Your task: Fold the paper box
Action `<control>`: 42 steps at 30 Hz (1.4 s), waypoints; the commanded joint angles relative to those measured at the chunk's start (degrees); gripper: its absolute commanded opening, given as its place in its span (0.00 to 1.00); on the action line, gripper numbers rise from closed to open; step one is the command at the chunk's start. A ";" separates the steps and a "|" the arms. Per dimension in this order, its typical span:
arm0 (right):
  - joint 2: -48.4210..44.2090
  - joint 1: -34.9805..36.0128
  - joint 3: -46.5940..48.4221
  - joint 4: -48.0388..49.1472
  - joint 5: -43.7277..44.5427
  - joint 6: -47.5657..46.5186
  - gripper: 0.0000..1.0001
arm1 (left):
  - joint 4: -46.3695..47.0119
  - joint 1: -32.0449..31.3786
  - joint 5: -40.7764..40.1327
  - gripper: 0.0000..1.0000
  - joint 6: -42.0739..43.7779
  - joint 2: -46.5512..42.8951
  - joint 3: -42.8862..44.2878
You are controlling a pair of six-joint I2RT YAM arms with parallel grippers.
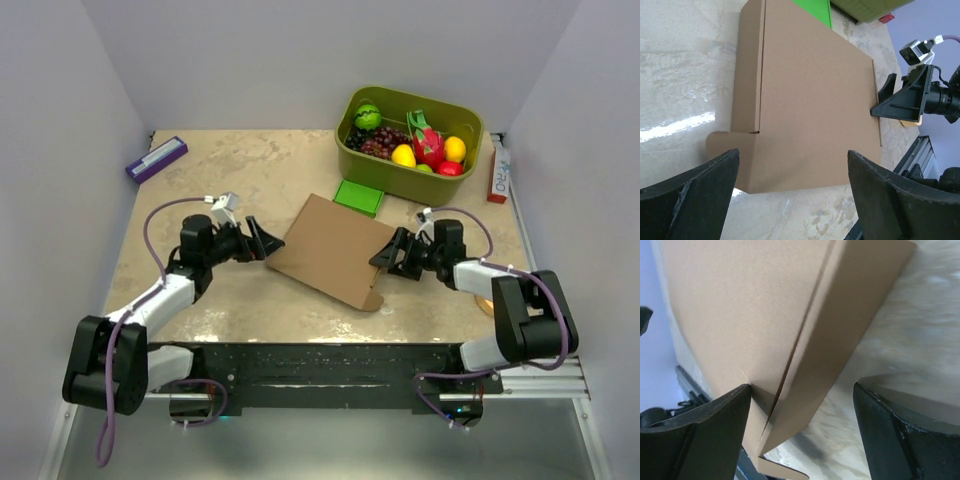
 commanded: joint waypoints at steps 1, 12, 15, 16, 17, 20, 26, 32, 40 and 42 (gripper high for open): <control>3.17 3.12 -0.91 7.04 0.24 5.30 0.85 | -0.31 3.24 0.51 0.93 2.33 -3.47 1.21; 9.24 3.83 -3.37 19.35 -0.02 11.99 0.46 | 1.54 6.77 1.13 0.93 1.10 -2.06 2.08; 9.59 3.83 -3.99 20.32 -0.55 11.55 0.32 | -0.21 6.77 0.34 0.93 2.59 -2.07 2.96; 9.76 3.83 -4.16 20.67 -0.90 11.55 0.23 | -0.31 6.77 0.08 0.93 2.77 -2.07 3.05; 9.85 3.91 -4.34 21.28 -1.07 11.55 0.18 | -0.40 6.85 -0.10 0.93 2.86 -1.98 3.05; 10.20 3.92 -4.34 21.46 -1.07 11.72 0.02 | 0.39 6.85 -0.37 0.93 1.90 -1.54 2.44; 11.26 3.74 -4.34 21.20 0.24 12.17 0.00 | 1.80 6.85 -1.33 0.93 0.58 -1.27 -0.11; 11.96 3.74 -4.52 21.11 -0.02 11.90 0.00 | 3.38 6.85 -1.77 0.94 -0.30 0.57 -1.69; 11.35 3.74 -4.52 20.50 0.42 11.55 0.00 | 15.06 5.80 2.80 0.95 -6.98 8.38 -6.61; 11.09 3.65 -4.34 20.32 0.68 11.46 0.00 | 18.92 5.45 3.76 0.95 -8.47 9.53 -7.31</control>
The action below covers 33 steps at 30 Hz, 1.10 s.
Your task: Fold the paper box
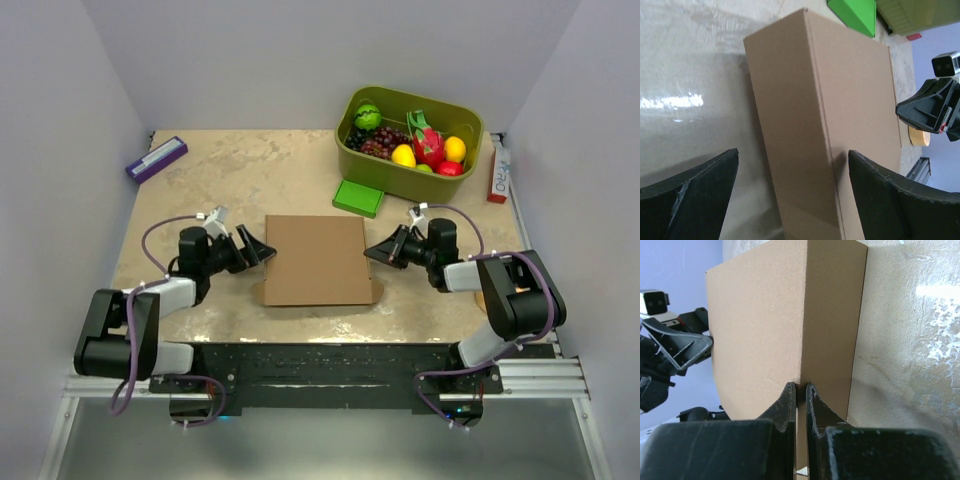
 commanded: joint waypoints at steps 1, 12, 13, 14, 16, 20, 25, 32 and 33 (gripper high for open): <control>1.56 0.20 -1.87 -7.56 4.95 -2.64 0.00 | 11.61 -1.09 3.48 0.95 -5.45 2.97 -1.61; -0.73 0.20 -0.47 -10.55 5.38 -4.57 0.00 | 27.62 -5.22 7.35 0.76 -15.14 8.09 -3.29; -1.26 0.20 -0.29 -11.86 5.56 -4.92 0.00 | 27.18 -5.22 7.09 0.74 -15.31 7.21 -3.11; -2.39 0.20 0.23 -12.66 5.82 -5.70 0.02 | 25.79 -5.22 6.91 0.70 -15.23 6.86 -2.94; -4.06 0.29 0.94 -15.37 6.52 -6.76 0.16 | 24.20 -5.22 6.38 0.62 -15.05 5.63 -2.24; -10.12 0.46 4.27 -22.49 9.07 -11.67 0.49 | 22.79 -5.22 7.00 0.52 -16.01 5.62 -1.53; -25.39 10.46 10.95 -36.45 23.72 -21.69 0.80 | 19.90 -5.13 9.81 0.45 -17.69 5.62 0.75; -33.52 32.25 16.40 -38.84 44.03 -36.01 0.93 | 8.64 -3.20 14.55 0.41 -16.01 5.62 5.41; -32.91 38.11 16.84 -39.12 49.63 -37.25 0.93 | 8.55 -1.98 16.21 0.41 -16.54 5.88 5.24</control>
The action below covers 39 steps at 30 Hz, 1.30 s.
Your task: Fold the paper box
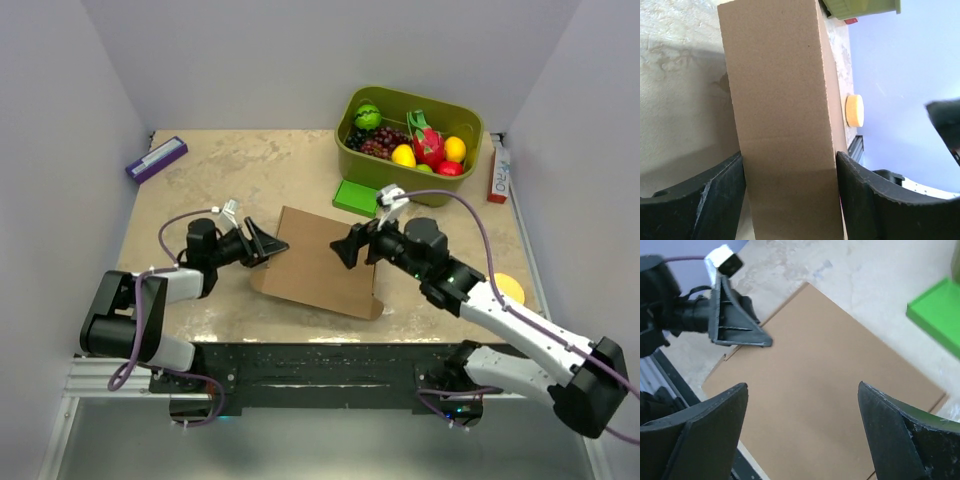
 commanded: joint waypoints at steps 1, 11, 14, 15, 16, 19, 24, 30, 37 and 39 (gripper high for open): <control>1.13 14.61 2.73 -5.66 19.77 -12.04 0.93 | -2.40 3.01 7.70 0.40 -1.65 -0.74 2.49; 14.83 42.14 7.48 -2.51 45.36 -19.42 0.97 | -4.25 6.36 11.57 0.38 -5.97 -1.35 0.46; 18.88 44.70 7.74 -0.30 48.17 -20.74 0.99 | -3.55 6.36 11.92 0.38 -7.46 -1.52 -0.15; 19.67 45.40 7.92 0.05 48.44 -21.18 0.99 | -3.46 6.44 12.01 0.37 -7.81 -1.61 -0.59; 21.68 45.67 8.18 0.57 49.06 -21.28 0.99 | -3.37 6.45 12.10 0.38 -8.60 -1.79 -0.76; 25.20 46.55 9.85 0.32 52.92 -23.82 0.99 | -1.62 6.62 12.54 0.38 -10.70 -2.14 -1.38; 33.12 47.95 12.66 -1.00 60.82 -25.67 0.99 | 1.64 6.71 13.24 0.37 -13.61 -2.31 -2.70; 37.60 48.22 13.80 -2.23 67.68 -25.58 0.99 | 2.61 6.71 13.51 0.36 -14.67 -2.75 -3.31; 41.56 48.22 14.16 -3.55 73.40 -24.35 0.93 | 2.78 6.80 13.86 0.35 -14.85 -3.10 -3.40; 42.35 48.30 14.16 -3.29 75.24 -24.44 0.85 | 2.78 6.80 13.95 0.35 -14.85 -3.28 -3.75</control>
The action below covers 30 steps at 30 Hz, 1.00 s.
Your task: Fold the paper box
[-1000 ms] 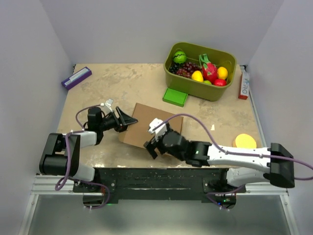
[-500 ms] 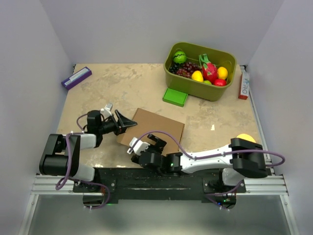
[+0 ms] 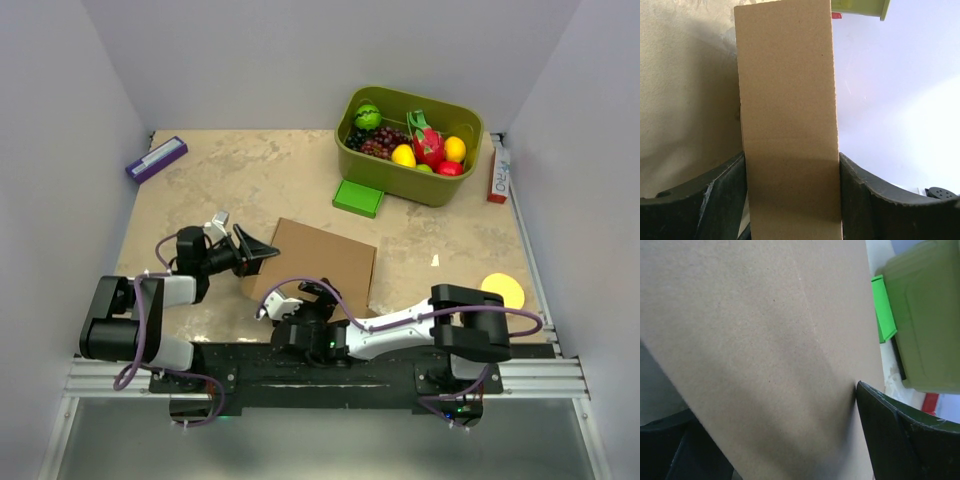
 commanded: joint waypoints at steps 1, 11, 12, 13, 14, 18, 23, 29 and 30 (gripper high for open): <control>1.98 0.07 1.94 0.49 7.23 0.98 0.82 | 3.81 0.35 4.27 0.35 -3.13 -2.52 -0.39; -2.12 0.07 2.12 -0.29 3.38 -0.16 0.55 | 3.28 0.61 4.35 0.56 -1.64 -5.59 -0.39; -3.36 0.07 2.12 -2.30 0.93 -0.08 0.54 | 3.11 0.70 4.35 0.61 -0.51 -6.03 0.05; -4.50 -0.02 2.46 -3.10 -0.66 0.01 0.53 | 0.76 0.79 4.44 0.66 0.72 -6.29 0.48; -6.60 -0.54 2.73 -3.98 -2.15 0.19 0.53 | -1.27 1.05 3.92 0.75 2.48 -7.34 1.97; -9.87 -2.57 5.71 -12.30 -9.89 0.36 0.52 | -13.75 2.63 1.46 0.84 15.20 -11.47 5.58; -13.39 -6.86 11.50 -22.52 -22.26 0.80 0.50 | -19.31 10.35 -2.84 0.89 18.84 -19.81 6.03; -17.78 -15.38 16.44 -30.00 -37.04 -0.08 0.49 | -26.76 14.23 -10.39 0.92 24.98 -27.03 12.15; -17.87 -16.45 16.96 -31.13 -40.11 -0.25 0.49 | -28.52 14.41 -11.72 0.93 28.04 -27.47 13.57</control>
